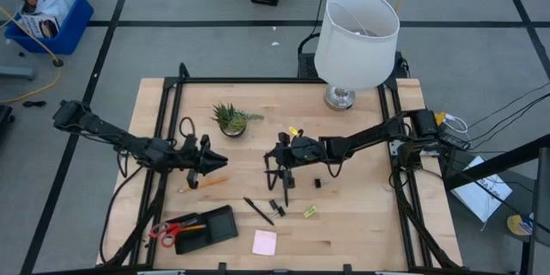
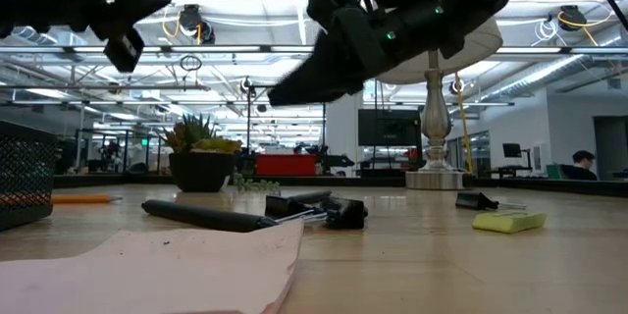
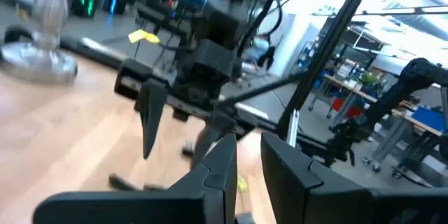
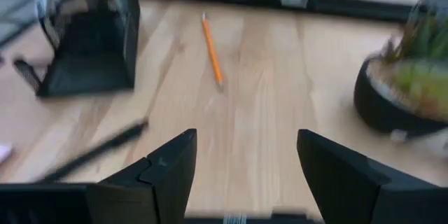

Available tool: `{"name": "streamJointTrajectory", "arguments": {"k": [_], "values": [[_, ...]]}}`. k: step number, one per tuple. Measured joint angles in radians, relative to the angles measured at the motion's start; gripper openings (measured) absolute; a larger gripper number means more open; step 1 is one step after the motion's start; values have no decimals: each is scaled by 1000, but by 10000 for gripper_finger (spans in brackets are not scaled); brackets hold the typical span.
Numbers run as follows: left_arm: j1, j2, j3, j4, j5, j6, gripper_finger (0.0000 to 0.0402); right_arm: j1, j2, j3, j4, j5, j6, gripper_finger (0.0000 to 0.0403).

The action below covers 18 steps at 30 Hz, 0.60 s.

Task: Pick and place office supplies into organizer
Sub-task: Put the top binder clip into the bottom left section of the desk organizer

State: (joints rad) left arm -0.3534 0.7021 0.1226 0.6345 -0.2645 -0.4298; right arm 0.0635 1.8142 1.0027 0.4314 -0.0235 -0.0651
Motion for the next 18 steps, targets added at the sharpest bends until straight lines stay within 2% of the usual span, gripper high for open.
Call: {"name": "streamJointTrajectory", "arguments": {"k": [3, 7, 12, 18], "values": [[0, 0, 0, -64, 0, -18, 69, 1, -13, -1, -80, 17, 7, 237], [-2, 2, 0, -144, 0, -41, 69, 7, -81, 0, -290, 75, 33, 237], [-2, 9, 0, -186, 1, -79, 69, 24, -211, -2, -592, 18, 101, 237], [-2, 11, 0, -178, 1, -77, 69, 72, -304, -43, -765, -5, 115, 237]]}}
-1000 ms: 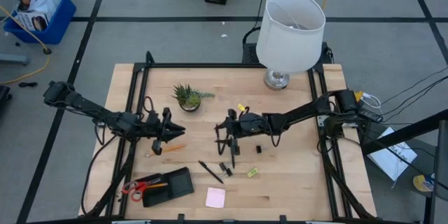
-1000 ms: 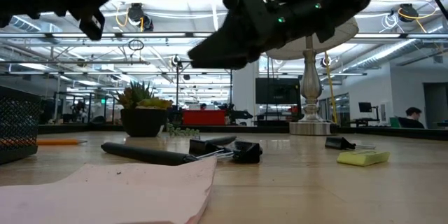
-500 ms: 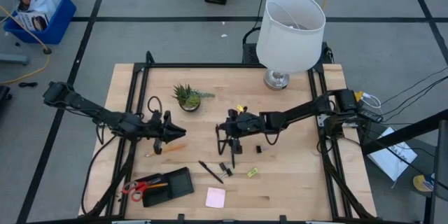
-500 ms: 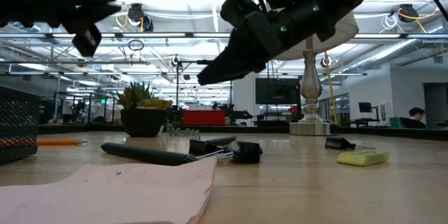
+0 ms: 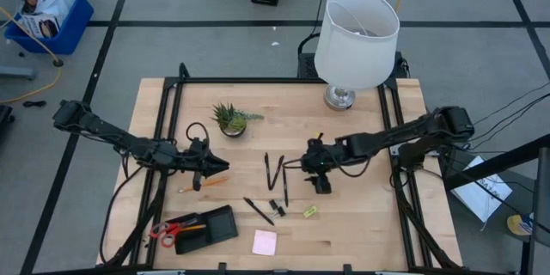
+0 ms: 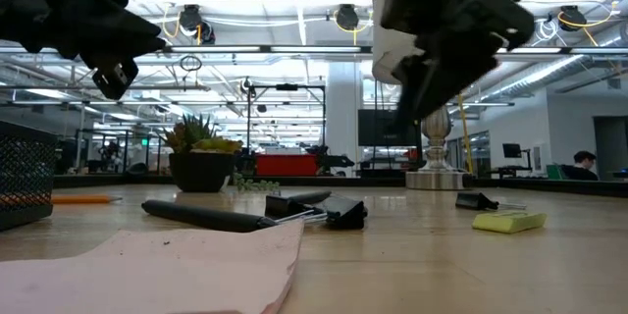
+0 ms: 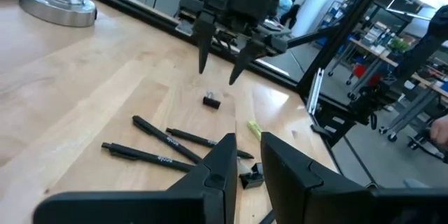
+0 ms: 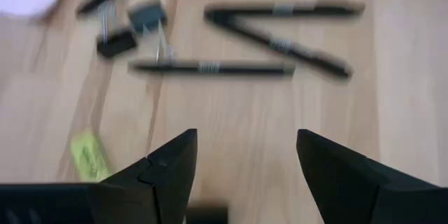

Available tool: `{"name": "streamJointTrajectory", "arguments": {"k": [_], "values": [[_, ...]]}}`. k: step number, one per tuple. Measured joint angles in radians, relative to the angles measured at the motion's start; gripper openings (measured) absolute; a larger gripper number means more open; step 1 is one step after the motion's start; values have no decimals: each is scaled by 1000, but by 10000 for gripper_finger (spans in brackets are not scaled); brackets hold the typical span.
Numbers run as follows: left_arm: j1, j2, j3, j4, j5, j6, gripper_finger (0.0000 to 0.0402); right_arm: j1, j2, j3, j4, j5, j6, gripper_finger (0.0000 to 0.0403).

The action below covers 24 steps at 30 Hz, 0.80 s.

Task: Pick and place office supplies into organizer
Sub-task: Put the top binder clip into the bottom left section of the desk organizer

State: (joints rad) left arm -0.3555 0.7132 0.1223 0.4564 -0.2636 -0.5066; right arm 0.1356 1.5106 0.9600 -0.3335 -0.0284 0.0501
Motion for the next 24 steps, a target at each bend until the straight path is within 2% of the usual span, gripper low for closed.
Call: {"name": "streamJointTrajectory", "arguments": {"k": [8, 24], "values": [[0, 0, 0, 15, 0, 4, 69, 42, -16, -128, 93, 1, 94, 229], [1, 0, 0, 71, 0, 59, 69, 82, -14, -323, 327, 6, 111, 219]]}}
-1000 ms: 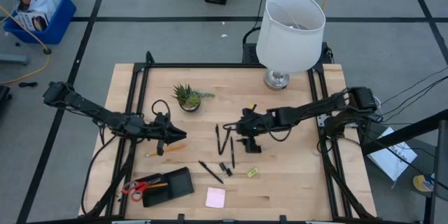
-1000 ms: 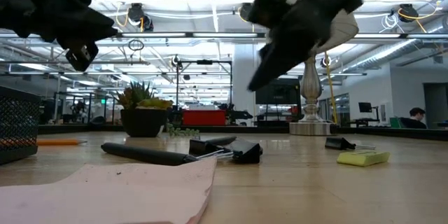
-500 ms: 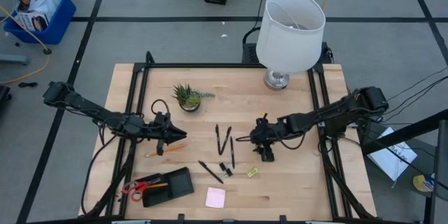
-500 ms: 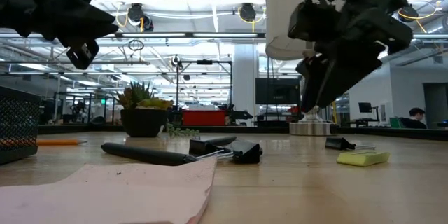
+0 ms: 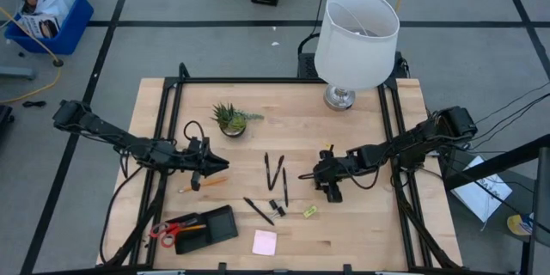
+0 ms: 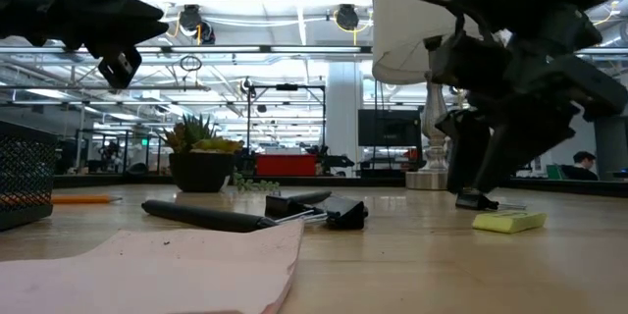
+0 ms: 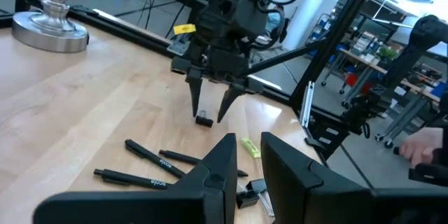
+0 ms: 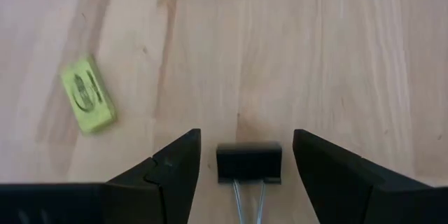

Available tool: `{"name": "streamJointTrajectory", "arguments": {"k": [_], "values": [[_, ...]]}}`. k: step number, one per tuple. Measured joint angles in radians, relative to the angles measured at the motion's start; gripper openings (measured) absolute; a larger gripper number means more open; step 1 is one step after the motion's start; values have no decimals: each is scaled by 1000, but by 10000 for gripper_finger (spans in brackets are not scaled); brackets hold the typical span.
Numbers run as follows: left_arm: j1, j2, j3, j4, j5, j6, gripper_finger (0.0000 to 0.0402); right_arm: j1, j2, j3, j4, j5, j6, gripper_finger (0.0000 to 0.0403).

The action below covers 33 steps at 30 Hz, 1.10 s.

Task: Pick and place office supplies into organizer
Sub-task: Put the top binder clip into the bottom left section of the desk organizer

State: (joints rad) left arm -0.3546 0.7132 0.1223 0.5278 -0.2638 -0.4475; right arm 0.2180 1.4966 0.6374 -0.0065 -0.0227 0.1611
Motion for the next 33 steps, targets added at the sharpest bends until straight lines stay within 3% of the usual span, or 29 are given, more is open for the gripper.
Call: {"name": "streamJointTrajectory", "arguments": {"k": [10, 15, 27, 33], "values": [[0, 0, 0, 0, 0, -11, 69, 1, 5, -101, 163, 27, 4, 215], [0, 0, 0, 0, 0, -34, 69, 13, 11, -102, 167, 108, -4, 212], [-1, 0, 0, 8, 35, -118, 69, 86, 55, -100, 188, 178, 121, 137], [-1, 0, 0, 8, 35, -138, 69, 133, 62, -104, 305, 184, 126, 150]]}}
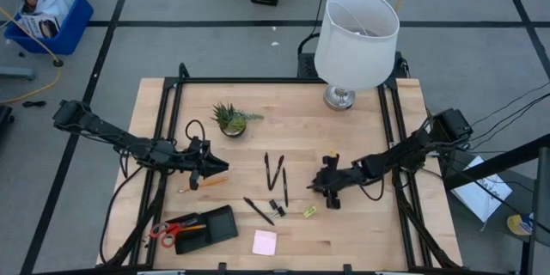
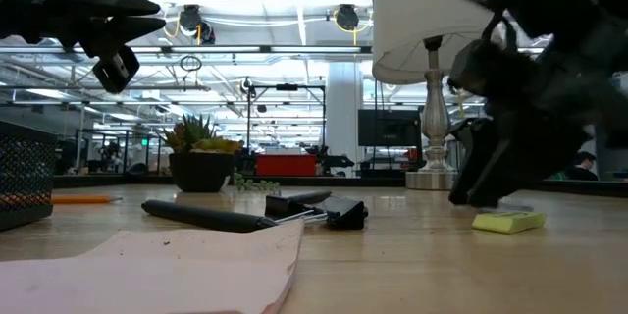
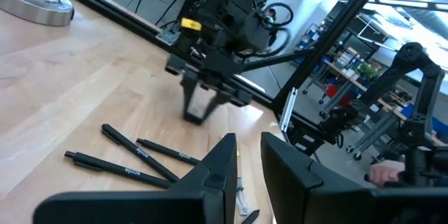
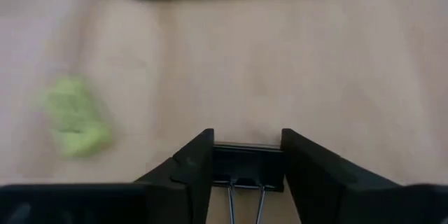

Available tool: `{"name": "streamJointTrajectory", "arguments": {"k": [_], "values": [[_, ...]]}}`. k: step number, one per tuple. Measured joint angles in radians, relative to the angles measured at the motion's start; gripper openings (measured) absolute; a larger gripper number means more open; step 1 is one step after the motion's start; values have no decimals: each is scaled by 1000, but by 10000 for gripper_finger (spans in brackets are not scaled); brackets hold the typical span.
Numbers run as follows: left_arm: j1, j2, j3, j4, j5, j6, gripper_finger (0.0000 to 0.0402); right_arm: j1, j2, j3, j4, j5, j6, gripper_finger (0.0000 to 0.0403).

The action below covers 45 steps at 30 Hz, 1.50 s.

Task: Pick and place office supplies into organizer
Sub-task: Put the top binder clip into the bottom left section of the desk organizer

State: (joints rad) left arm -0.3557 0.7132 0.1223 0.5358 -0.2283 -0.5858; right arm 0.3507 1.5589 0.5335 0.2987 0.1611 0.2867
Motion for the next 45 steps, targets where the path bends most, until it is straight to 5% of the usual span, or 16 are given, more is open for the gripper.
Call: {"name": "streamJointTrajectory", "arguments": {"k": [20, 26, 33, 39, 45], "values": [[0, 0, 0, 18, -52, -1, 70, 42, -3, 2, 645, 33, -174, 143], [-13, 104, 0, 141, -92, 95, 73, -7, -3, 2, 741, 108, -185, 146], [-44, 330, 0, 328, -152, 270, 126, -98, -4, 3, 767, 88, -26, 144], [-44, 400, 3, 412, -203, 230, 181, -88, 82, 39, 894, 49, -6, 148], [-45, 505, 99, 403, -204, 185, 223, -93, 252, 214, 926, 107, -53, 143]]}}
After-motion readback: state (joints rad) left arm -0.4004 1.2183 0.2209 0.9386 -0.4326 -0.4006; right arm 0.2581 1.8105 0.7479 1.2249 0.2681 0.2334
